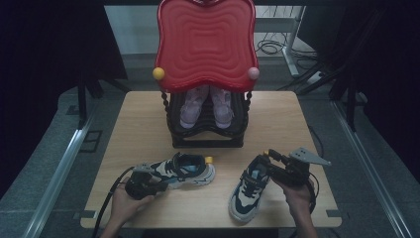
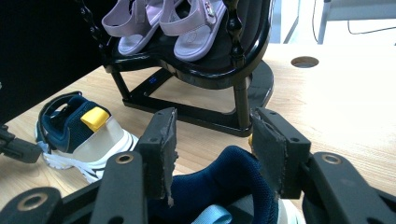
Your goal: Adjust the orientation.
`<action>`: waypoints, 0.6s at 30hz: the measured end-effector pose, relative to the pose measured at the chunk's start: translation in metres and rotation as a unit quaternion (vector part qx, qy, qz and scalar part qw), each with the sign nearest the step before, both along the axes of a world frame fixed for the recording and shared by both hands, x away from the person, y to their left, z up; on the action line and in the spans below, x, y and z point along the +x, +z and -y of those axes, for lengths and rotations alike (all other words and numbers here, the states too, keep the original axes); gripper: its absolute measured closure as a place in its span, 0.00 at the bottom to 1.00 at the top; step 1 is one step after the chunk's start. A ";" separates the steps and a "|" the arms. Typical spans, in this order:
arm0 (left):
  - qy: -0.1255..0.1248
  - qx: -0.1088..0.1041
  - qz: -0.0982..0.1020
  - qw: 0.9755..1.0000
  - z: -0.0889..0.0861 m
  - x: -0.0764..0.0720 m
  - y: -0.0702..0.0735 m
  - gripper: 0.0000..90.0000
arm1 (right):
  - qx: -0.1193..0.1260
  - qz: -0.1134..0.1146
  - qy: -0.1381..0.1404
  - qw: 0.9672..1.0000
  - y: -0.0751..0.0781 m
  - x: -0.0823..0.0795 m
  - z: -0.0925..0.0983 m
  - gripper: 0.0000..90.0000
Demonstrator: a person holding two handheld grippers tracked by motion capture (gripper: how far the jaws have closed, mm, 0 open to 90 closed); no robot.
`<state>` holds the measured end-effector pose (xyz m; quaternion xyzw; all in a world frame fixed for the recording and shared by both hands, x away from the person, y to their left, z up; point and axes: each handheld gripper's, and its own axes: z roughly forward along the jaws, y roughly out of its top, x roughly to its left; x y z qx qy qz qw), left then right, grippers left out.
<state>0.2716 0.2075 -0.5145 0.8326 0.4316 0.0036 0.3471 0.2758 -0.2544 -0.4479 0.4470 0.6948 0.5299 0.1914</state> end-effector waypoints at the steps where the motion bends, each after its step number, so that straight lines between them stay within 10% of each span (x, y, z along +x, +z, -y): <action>1: 0.003 0.000 0.000 1.000 -0.001 0.001 0.000 1.00 | 0.001 -0.001 0.000 1.000 0.000 0.000 0.000 0.56; 18: 0.024 0.000 0.001 1.000 -0.008 0.017 0.001 1.00 | -0.001 -0.001 0.001 1.000 0.000 0.000 -0.001 0.56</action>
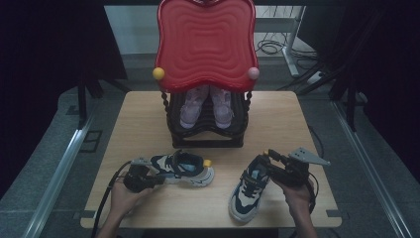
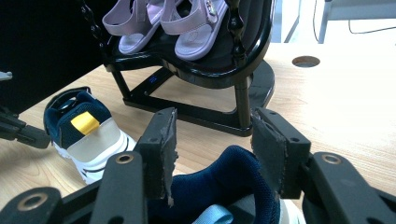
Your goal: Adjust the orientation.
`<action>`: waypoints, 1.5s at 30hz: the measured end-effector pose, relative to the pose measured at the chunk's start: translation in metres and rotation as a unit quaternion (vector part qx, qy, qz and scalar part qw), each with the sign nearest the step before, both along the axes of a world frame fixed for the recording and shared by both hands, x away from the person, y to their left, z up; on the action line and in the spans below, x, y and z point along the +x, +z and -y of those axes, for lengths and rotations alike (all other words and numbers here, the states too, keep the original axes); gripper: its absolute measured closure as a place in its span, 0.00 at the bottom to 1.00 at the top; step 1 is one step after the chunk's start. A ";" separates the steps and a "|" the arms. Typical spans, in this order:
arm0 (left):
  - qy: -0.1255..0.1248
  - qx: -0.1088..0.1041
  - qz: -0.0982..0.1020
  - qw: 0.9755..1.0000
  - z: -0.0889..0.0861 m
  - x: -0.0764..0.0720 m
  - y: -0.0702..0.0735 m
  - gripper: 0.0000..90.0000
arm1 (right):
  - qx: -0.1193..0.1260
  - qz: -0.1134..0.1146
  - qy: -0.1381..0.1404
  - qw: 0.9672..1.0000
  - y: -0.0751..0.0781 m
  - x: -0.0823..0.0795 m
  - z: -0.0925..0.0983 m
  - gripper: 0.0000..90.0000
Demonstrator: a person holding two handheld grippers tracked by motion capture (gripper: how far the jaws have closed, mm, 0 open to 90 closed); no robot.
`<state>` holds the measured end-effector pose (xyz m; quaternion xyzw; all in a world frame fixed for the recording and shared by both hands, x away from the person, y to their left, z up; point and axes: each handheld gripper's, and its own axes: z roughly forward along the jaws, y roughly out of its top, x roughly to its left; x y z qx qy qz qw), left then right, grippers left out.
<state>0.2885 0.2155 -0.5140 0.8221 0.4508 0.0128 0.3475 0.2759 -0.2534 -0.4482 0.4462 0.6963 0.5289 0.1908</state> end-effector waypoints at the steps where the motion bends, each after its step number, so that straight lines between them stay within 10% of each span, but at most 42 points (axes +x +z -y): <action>1: 0.001 0.000 0.000 1.000 0.000 0.001 0.000 1.00 | 0.000 0.000 0.000 1.000 0.000 0.000 0.000 0.56; 15: 0.001 -0.034 0.031 0.999 -0.011 -0.006 0.008 0.94 | 0.003 -0.002 0.006 1.000 0.000 0.000 0.000 0.56; 24: -0.004 -0.065 0.055 0.996 -0.021 -0.019 0.031 0.64 | -0.002 -0.002 0.007 1.000 0.000 0.001 -0.001 0.56; 37: 0.057 -0.056 0.097 0.992 -0.047 -0.033 0.047 0.51 | -0.019 0.015 0.031 0.999 0.002 0.000 -0.014 0.57; 45: 0.069 -0.064 0.101 0.990 -0.060 -0.038 0.052 0.48 | -0.038 0.007 0.085 0.996 0.004 0.005 -0.031 0.79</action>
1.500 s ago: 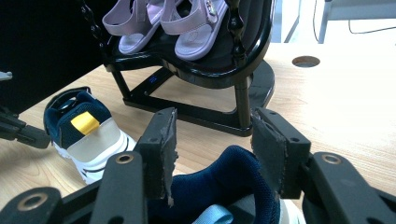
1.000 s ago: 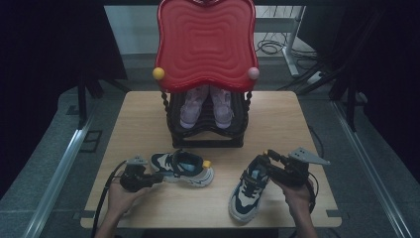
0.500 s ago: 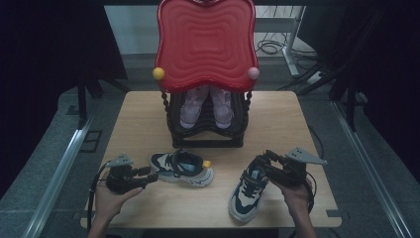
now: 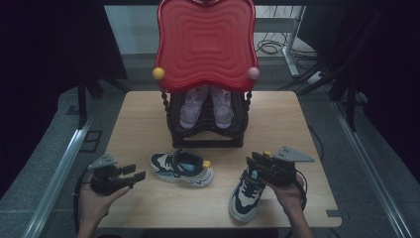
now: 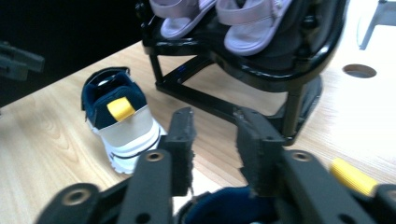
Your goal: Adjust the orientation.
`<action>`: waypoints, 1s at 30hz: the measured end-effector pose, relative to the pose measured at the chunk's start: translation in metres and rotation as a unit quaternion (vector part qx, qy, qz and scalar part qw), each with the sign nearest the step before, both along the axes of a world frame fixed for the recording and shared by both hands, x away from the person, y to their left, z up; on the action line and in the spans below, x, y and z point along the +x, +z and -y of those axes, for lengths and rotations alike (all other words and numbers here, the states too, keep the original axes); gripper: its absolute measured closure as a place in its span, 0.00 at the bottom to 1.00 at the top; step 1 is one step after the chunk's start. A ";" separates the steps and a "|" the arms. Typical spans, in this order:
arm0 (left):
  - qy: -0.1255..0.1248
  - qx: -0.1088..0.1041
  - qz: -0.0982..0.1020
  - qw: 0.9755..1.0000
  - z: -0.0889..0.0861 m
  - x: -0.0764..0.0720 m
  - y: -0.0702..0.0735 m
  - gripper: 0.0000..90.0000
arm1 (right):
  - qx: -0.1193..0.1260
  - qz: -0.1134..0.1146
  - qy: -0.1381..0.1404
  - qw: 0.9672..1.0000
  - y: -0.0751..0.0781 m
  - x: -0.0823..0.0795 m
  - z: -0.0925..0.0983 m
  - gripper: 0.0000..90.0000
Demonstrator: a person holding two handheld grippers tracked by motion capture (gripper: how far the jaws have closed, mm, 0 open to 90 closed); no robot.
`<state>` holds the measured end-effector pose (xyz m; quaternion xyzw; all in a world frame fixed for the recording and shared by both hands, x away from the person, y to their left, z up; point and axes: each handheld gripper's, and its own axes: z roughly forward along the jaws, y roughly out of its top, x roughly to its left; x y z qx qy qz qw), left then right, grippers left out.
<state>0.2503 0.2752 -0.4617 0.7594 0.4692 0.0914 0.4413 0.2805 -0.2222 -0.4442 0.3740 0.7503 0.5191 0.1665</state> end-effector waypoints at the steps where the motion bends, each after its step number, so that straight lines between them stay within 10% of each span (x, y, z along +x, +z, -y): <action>1: 0.000 -0.001 0.001 1.000 -0.001 0.000 0.001 0.48 | -0.002 -0.001 0.005 1.000 0.001 0.001 -0.003 0.83; 9: 0.005 -0.005 -0.005 1.000 -0.008 0.000 0.000 0.48 | -0.042 -0.024 0.051 0.997 0.008 0.012 -0.028 1.00; 30: -0.004 -0.006 -0.014 1.000 -0.003 -0.002 -0.001 0.49 | -0.133 -0.052 0.117 0.983 0.015 0.051 -0.110 1.00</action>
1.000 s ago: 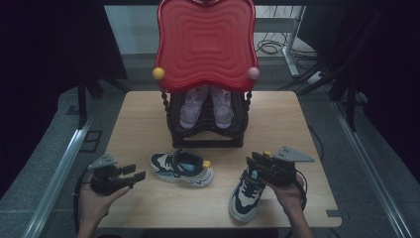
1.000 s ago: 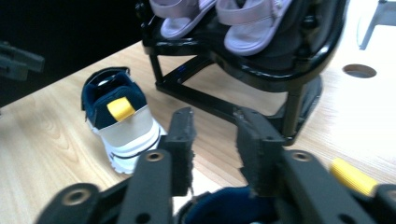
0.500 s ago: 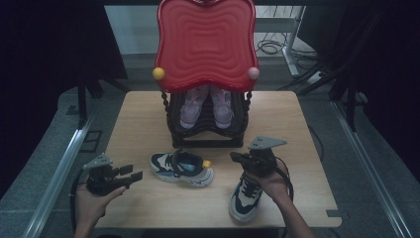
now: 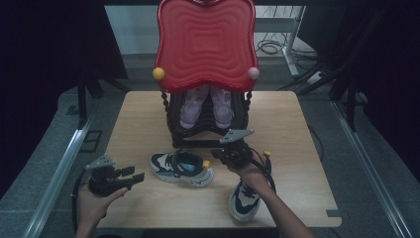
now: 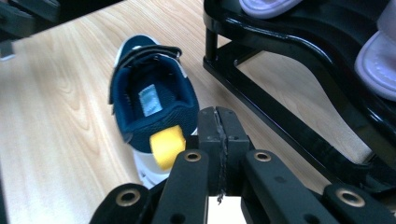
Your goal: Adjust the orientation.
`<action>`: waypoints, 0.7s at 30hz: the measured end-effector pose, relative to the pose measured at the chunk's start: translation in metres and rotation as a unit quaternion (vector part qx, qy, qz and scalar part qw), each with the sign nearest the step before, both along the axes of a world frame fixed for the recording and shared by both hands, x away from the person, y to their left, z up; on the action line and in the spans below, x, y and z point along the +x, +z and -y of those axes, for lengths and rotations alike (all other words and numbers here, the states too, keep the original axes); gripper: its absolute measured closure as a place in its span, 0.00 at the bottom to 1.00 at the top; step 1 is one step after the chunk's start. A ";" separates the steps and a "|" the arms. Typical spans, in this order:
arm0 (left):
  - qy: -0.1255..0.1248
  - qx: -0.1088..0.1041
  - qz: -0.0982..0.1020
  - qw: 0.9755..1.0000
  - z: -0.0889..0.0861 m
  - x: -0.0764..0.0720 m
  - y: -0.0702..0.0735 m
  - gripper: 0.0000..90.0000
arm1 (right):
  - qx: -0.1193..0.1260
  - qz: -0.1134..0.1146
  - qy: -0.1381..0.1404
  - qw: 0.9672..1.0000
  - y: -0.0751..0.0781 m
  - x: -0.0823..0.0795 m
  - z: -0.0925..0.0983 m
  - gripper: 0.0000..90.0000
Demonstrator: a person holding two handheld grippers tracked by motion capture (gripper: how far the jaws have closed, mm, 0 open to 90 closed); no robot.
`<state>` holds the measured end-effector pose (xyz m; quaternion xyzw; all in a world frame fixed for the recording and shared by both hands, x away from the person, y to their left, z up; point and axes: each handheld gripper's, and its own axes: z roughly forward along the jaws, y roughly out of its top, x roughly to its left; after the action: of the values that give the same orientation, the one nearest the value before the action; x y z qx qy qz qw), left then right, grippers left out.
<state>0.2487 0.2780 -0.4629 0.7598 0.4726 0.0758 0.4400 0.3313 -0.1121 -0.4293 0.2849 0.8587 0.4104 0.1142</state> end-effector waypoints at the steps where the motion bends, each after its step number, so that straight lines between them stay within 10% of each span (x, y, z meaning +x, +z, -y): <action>1: 0.000 0.001 0.001 1.000 0.000 0.000 0.000 0.49 | -0.002 -0.002 -0.002 1.000 -0.001 0.002 -0.001 1.00; 21: -0.003 -0.007 -0.001 1.000 0.000 -0.002 0.002 0.48 | -0.042 -0.036 -0.001 0.998 -0.030 0.023 -0.031 1.00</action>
<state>0.2464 0.2782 -0.4605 0.7585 0.4709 0.0706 0.4448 0.3542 -0.0814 -0.4592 0.2949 0.8785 0.3634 0.0957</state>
